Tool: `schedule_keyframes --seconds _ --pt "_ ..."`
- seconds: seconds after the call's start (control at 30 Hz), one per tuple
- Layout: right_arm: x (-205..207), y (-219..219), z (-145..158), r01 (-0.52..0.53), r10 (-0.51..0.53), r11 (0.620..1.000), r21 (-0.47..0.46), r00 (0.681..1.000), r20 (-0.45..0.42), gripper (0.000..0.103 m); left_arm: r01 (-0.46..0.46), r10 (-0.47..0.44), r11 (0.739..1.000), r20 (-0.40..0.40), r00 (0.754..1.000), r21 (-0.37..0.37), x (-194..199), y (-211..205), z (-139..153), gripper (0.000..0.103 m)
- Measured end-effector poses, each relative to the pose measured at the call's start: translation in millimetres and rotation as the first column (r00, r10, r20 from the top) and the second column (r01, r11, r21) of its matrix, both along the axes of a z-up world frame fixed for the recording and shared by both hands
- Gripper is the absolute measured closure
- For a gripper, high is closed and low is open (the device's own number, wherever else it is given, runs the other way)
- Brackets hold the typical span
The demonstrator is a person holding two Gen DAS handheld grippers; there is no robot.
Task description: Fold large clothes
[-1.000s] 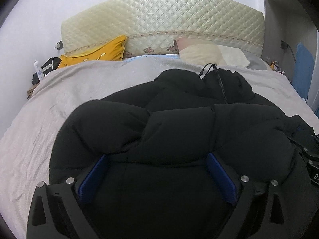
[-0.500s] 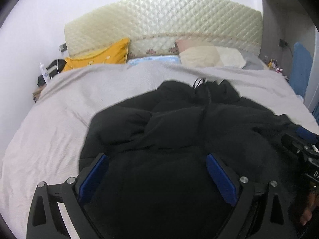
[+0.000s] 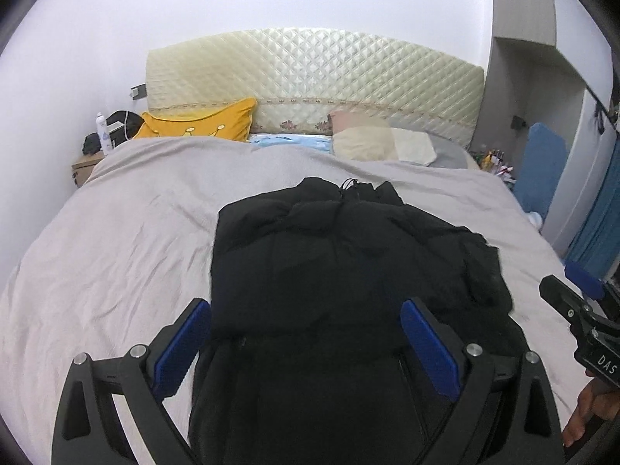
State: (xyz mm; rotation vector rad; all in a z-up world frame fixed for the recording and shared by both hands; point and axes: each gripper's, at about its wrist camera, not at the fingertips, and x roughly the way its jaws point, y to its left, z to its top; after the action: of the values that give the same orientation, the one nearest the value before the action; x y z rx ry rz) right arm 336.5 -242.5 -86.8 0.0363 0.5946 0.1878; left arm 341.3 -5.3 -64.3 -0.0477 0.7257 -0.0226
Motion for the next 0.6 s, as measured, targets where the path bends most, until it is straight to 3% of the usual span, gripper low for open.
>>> schedule_keyframes --seconds 0.13,0.33,0.47,0.6 --pt "-43 -2 8 0.004 -0.004 1.0 0.005 1.0 0.003 0.019 0.001 -0.002 0.999 -0.007 1.0 -0.035 -50 7 5 0.004" --pt "-106 -9 16 -0.028 0.029 0.999 0.023 0.999 -0.029 0.019 0.022 -0.028 0.997 -0.079 0.996 -0.074 -113 19 -4 0.004" --pt "-130 -28 11 -0.031 0.039 0.997 0.076 0.994 -0.107 0.019 0.018 -0.043 0.99 -0.177 0.983 -0.14 -141 35 -23 0.004" --pt "-140 -53 -7 -0.008 0.035 0.992 0.128 0.977 -0.21 0.019 -0.015 -0.049 0.978 -0.297 0.954 -0.209 -156 60 -49 0.004"
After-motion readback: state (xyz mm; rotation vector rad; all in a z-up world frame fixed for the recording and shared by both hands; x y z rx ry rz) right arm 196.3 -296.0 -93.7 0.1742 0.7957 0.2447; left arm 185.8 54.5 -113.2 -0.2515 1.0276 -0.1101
